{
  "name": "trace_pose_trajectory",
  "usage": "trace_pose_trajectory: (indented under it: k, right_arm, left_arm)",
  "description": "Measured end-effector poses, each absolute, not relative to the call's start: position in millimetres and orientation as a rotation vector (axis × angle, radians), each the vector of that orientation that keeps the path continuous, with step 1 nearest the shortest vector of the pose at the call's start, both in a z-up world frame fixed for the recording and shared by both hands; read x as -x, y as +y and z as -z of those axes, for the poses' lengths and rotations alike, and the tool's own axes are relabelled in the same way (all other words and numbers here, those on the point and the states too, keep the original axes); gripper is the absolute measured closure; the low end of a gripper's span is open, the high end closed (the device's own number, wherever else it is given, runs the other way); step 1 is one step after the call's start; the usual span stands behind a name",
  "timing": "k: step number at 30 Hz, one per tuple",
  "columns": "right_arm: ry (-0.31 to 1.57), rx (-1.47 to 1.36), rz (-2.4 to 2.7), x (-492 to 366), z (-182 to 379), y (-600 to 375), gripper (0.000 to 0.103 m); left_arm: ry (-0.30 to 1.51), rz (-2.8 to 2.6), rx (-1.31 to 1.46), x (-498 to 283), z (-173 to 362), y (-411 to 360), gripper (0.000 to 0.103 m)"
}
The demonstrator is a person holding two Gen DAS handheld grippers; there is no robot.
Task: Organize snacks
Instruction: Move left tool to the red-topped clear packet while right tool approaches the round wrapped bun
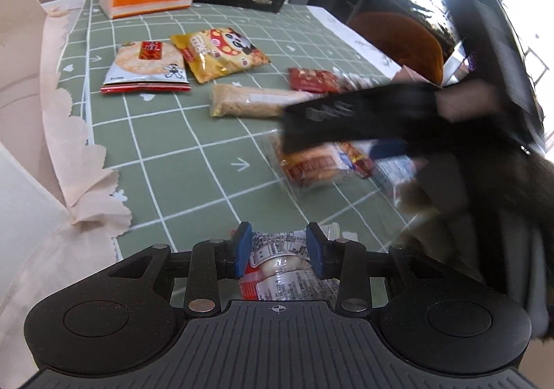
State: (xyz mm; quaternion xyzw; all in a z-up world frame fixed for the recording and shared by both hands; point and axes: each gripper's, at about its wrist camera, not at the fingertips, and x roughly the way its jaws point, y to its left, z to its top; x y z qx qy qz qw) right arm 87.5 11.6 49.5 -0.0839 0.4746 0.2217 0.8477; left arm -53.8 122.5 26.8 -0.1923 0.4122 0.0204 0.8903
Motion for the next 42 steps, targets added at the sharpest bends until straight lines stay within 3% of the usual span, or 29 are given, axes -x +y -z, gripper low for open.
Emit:
trace_pose_trajectory:
  k: [1,3,5,7,22,26,35,42]
  right_arm:
    - [1.026,0.200,-0.463,-93.3,-46.5,21.5,0.007]
    - [1.008,0.234,-0.468,-94.9,-47.7,29.2,0.028]
    - [1.045,0.231,-0.535,-92.0,-52.5,25.2,0.041]
    - [1.056,0.265,-0.556,-82.1,-54.7,15.6,0.043]
    - [1.042,0.261,-0.306,-28.1,-43.9,-133.6,0.043]
    - [1.054,0.180,-0.295,-25.5,-49.3,-146.9,0.036]
    - [1.119,-0.100,-0.384,-57.8,-54.0,-73.8,0.027]
    - [1.151,-0.031,-0.310,-90.4,-41.0,-19.2,0.023]
  left_arm:
    - [0.860,-0.043,0.399,53.9,-27.8,121.8,0.064]
    - [0.863,-0.039,0.409,54.2,-29.4,123.0,0.064]
    - [0.869,-0.031,0.420,54.5,-30.8,123.8,0.064]
    - [0.879,-0.034,0.432,56.3,-34.3,124.9,0.064]
    - [0.991,-0.073,0.598,70.9,-32.9,117.6,0.065]
    - [0.925,-0.087,0.615,48.2,-30.2,120.0,0.064]
    - [0.943,-0.134,0.583,45.0,-37.9,133.9,0.065]
    - [1.000,-0.024,0.642,77.6,-37.3,119.9,0.066]
